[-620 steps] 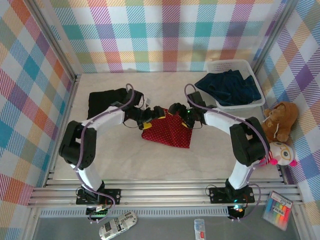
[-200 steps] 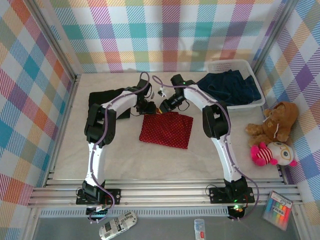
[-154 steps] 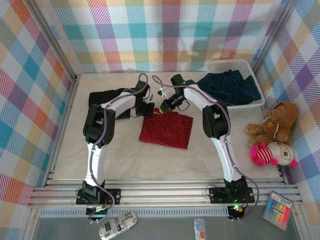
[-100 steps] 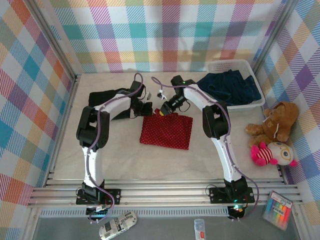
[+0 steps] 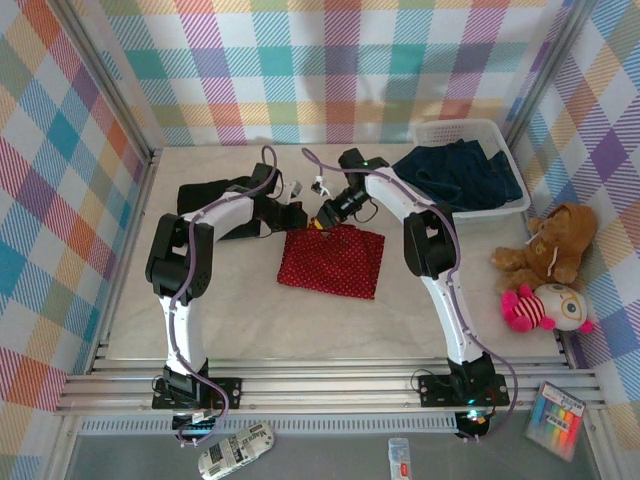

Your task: Fold and stack the skirts

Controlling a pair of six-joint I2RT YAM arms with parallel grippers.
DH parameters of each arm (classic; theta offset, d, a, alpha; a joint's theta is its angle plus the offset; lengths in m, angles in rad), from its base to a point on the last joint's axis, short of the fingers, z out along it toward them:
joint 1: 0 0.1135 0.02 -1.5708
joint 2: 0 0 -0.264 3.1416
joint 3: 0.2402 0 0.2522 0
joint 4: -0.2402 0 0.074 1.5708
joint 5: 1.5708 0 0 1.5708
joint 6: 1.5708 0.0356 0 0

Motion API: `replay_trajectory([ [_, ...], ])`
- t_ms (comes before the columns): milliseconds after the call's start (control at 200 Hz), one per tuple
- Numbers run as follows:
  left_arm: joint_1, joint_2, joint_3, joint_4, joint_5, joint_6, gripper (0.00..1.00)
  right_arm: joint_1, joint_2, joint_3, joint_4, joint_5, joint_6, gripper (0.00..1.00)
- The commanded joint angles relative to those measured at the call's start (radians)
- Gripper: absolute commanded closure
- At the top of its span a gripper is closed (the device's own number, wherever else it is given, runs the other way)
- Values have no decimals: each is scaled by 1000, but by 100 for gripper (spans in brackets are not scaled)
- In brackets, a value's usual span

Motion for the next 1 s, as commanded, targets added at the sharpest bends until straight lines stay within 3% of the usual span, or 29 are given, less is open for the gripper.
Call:
replay_trajectory([
  [0, 7, -38, -13, 7, 20, 33, 100, 13, 19, 55, 65, -100, 60, 100],
  [110, 17, -38, -1, 17, 23, 11, 100, 47, 57, 51, -47, -95, -69, 100],
  [415, 33, -44, -19, 49, 54, -18, 100, 45, 72, 15, -208, 30, -186, 100],
  [485, 41, -51, -34, 58, 44, -35, 92, 33, 39, -7, -199, 46, -186, 100],
  [525, 47, -62, -47, 66, 37, -52, 79, 21, 14, -19, -183, 37, -167, 100],
  [560, 52, -77, -59, 71, 31, -66, 69, 8, -14, -33, -161, 18, -137, 93],
  [680, 59, -157, -128, 81, -17, -88, 48, -27, -185, -197, 23, -35, -21, 73],
  [800, 59, -233, -203, 51, -85, -70, 16, -40, -367, -426, 231, -4, 94, 58],
  [850, 59, -242, -228, 22, -104, -47, 12, -43, -436, -515, 311, 27, 159, 49],
  [945, 55, -217, -245, -41, -100, -4, 13, -43, -545, -667, 449, 101, 322, 26],
  [955, 54, -213, -246, -47, -98, 0, 13, -43, -561, -688, 472, 111, 358, 20],
  [995, 47, -194, -246, -62, -89, 13, 15, -43, -592, -738, 520, 128, 442, 14],
])
